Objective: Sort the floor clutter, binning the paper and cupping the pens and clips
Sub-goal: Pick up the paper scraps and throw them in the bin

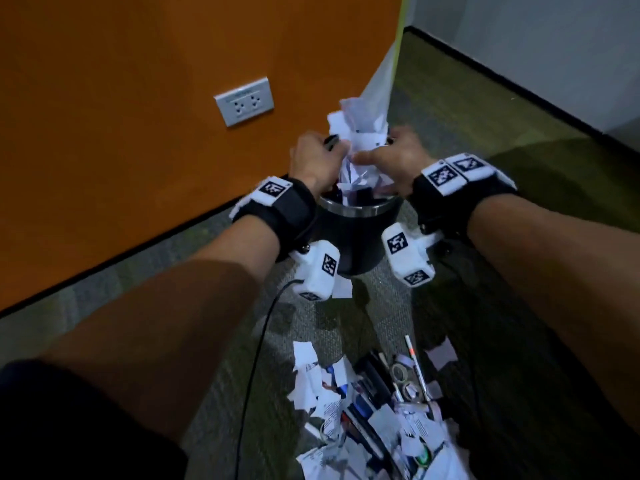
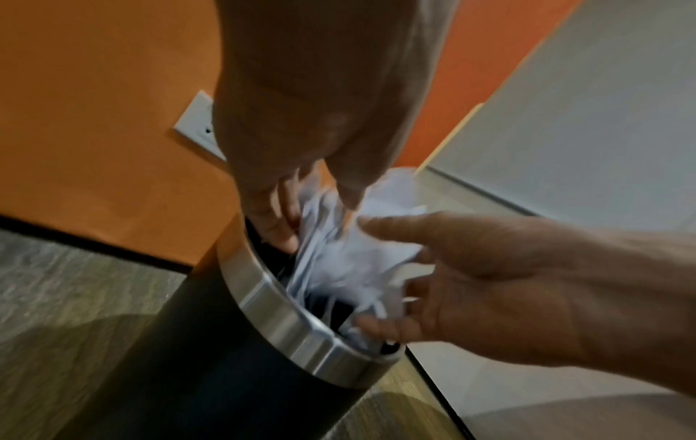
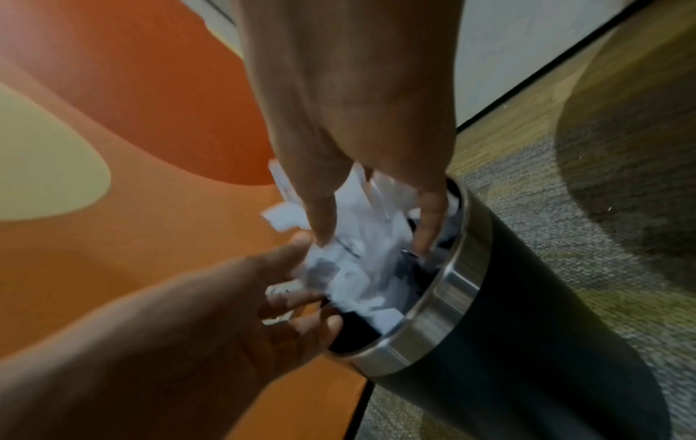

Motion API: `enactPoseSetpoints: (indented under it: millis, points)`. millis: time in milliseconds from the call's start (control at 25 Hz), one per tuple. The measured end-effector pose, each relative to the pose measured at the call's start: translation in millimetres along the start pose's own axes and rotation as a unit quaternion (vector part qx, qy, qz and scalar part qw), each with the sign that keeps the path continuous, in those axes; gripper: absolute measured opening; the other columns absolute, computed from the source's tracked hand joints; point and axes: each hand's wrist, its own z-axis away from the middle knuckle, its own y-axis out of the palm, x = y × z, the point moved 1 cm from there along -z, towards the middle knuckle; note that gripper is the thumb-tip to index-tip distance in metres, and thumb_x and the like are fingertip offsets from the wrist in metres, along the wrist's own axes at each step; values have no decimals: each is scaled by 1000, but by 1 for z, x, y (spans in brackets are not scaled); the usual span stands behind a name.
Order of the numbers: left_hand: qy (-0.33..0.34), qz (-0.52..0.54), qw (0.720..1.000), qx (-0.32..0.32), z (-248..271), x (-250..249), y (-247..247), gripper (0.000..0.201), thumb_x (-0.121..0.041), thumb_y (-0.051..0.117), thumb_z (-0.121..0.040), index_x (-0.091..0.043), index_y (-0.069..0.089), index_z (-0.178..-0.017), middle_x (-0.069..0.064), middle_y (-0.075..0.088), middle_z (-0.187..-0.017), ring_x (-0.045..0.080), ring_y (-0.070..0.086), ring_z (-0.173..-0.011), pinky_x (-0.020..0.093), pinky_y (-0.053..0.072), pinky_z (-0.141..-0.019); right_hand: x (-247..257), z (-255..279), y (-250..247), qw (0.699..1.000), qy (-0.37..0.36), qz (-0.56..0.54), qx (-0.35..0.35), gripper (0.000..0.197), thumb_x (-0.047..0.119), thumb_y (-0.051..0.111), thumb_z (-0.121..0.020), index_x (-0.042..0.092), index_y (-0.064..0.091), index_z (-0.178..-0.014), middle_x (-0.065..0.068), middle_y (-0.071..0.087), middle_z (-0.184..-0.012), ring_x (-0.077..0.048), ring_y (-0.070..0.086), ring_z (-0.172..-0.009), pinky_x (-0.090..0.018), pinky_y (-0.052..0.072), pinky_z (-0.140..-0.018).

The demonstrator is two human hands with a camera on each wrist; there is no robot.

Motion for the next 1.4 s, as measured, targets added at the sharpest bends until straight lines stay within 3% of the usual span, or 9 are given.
enactPoseSetpoints:
  millis: [200,360,520,640,840,920,1040,1160,1400]
  points:
    - [89,-63,994,-1,10,25,-28,20,-32,60,-89,-17,70,-97,1,73,-91,16,68,-84,36,59,-77,-1,18,-15,994,-44,97,-24,37,18,77,-79,14,57,-109,-4,64,-101,-20,66,-82,-36,60,-56]
    - [94,-10,995,26,65,75,-26,26,-34,55,-97,-14,65,-82,-1,66,-63,5,60,-50,20,49,-49,-41,80,-43,995,-95,11,5,10,3,64,-88,3,64,-97,-9,59,-73,-13,58,-55,-29,51,-51]
    - [20,-8,987,162,104,163,25,42,-44,59,-93,-6,64,-77,11,65,-60,19,60,-49,36,53,-53,-145,118,-68,987,16,106,119,11,7,63,-92,-3,66,-95,-17,65,-80,-16,63,-67,-33,57,-63]
    - [-49,-39,974,220,102,225,84,36,-43,71,-82,-8,62,-77,14,61,-62,29,64,-63,40,53,-63,-244,114,-76,975,109,163,100,6,8,68,-88,4,67,-94,-15,63,-86,-24,59,-78,-34,53,-63]
    - [-41,-196,962,183,73,266,144,61,-51,66,-77,-5,61,-117,20,64,-119,35,59,-115,42,47,-98,-349,104,-84,897,171,398,89,90,44,87,-65,13,46,-140,-20,47,-140,-40,49,-125,-39,47,-95]
    - [-43,-258,952,157,68,273,160,73,-55,64,-75,-8,54,-129,19,57,-132,37,50,-126,45,40,-106,-365,114,-75,874,162,450,83,101,42,88,-63,14,35,-145,-24,33,-145,-47,36,-131,-49,42,-102]
    - [-76,-285,949,113,63,280,178,75,-44,72,-76,-10,43,-136,19,47,-138,39,42,-129,46,37,-108,-374,123,-66,895,123,427,35,84,20,88,-65,10,45,-136,-23,36,-138,-45,38,-127,-46,42,-91]
    - [-102,-187,976,38,54,282,189,53,-30,68,-67,-10,57,-116,13,63,-114,33,60,-105,41,52,-84,-380,120,-70,931,78,356,29,58,14,90,-59,1,63,-108,-24,59,-114,-37,59,-104,-34,41,-72]
    - [-126,34,982,135,70,286,171,39,-13,68,-74,8,68,-107,20,71,-99,21,69,-79,33,56,-69,-369,131,-69,939,45,338,49,21,21,79,-78,1,73,-83,-20,69,-79,-27,65,-78,-26,33,-61]
